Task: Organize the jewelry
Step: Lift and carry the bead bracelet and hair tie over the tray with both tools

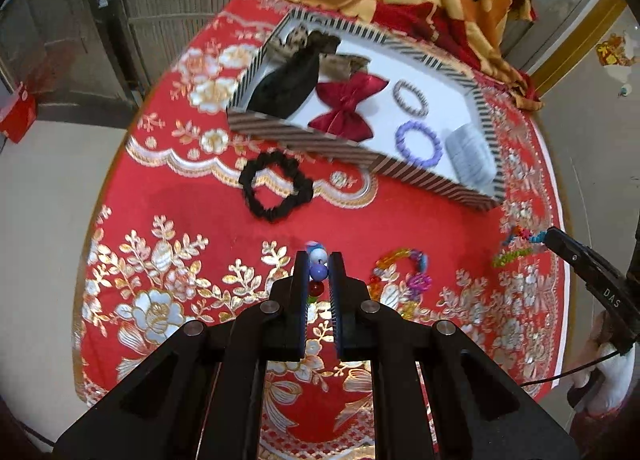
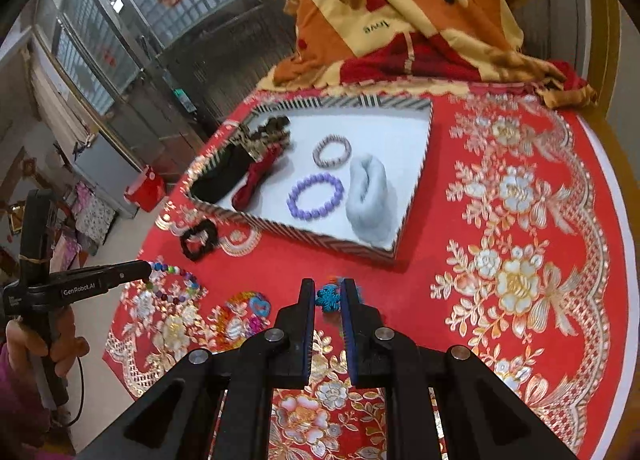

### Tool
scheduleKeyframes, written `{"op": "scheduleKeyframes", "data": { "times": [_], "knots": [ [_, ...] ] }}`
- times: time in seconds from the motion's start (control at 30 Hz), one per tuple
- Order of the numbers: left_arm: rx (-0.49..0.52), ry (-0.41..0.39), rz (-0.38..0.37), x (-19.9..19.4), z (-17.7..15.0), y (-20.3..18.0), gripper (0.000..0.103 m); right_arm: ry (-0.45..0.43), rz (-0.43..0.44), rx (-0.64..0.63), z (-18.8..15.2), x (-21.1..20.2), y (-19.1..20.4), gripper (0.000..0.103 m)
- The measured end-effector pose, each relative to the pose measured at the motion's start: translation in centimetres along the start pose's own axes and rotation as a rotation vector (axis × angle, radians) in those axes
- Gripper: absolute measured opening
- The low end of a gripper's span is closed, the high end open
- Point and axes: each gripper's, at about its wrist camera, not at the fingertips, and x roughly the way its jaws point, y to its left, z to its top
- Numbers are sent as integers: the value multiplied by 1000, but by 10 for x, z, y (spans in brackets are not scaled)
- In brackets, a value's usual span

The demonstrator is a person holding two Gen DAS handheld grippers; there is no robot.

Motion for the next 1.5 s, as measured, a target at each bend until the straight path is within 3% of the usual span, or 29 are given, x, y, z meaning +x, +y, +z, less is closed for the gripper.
{"op": "scheduleKeyframes", "data": {
  "times": [0.37, 0.7, 1.0, 1.5],
  "knots": [
    [58, -93, 28, -39, 32, -11, 8, -66, -5, -23, 28, -21, 4, 12],
    [129, -127, 35, -38, 71, -36, 8, -87, -34, -25, 59, -14, 4, 12],
    [205, -114, 28, -13, 107, -64, 8, -106, -65, -19, 99, 1, 3, 12],
    [296, -33, -7, 52, 153, -97, 8, -63, -106, 27, 150, 55, -15, 12]
  ]
}}
